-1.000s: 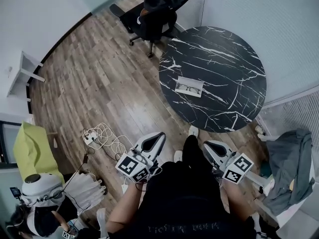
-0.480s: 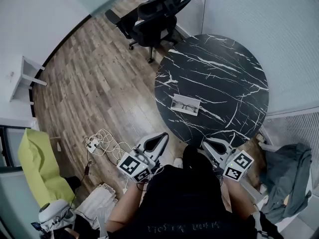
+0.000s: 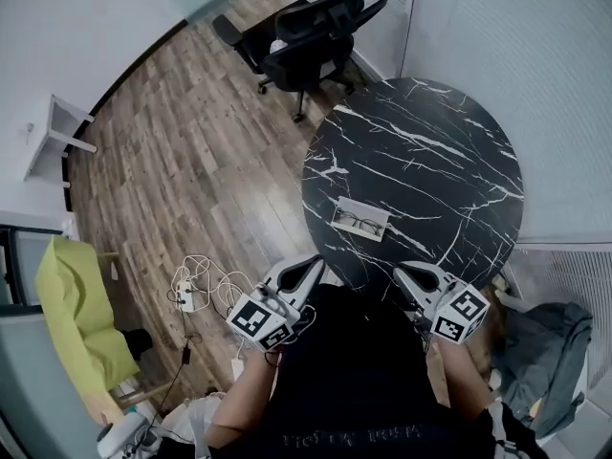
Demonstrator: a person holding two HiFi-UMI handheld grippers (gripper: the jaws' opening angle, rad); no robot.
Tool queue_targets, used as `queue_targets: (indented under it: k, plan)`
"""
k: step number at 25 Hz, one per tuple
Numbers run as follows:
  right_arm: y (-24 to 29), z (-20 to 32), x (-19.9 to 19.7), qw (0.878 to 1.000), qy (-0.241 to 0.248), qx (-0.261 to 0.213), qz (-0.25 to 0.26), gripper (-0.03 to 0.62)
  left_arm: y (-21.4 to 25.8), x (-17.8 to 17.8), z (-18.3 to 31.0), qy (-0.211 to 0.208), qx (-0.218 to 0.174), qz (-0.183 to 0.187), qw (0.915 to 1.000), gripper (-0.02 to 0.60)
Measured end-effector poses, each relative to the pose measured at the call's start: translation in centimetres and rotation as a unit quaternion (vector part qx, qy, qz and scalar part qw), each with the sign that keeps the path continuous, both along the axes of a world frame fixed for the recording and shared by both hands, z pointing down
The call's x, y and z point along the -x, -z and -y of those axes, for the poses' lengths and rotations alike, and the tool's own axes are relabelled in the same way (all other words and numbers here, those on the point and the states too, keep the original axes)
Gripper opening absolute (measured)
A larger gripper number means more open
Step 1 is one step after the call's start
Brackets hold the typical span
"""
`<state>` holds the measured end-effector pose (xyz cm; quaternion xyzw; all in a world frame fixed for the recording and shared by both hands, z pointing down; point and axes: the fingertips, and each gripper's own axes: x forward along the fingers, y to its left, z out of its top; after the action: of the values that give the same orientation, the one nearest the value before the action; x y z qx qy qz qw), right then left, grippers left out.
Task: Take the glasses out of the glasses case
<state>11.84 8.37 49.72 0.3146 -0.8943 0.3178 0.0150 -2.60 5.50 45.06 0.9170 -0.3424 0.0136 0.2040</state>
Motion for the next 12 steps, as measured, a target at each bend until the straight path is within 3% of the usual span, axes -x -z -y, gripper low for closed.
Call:
queue_targets:
  k: [12]
  plan:
    - [-3.8,4.2,2.9,0.990,0.024,-0.012,-0.140,0.032,-3.0,0.3,2.4,-0.049,0.032,0.002,0.9983,0.018]
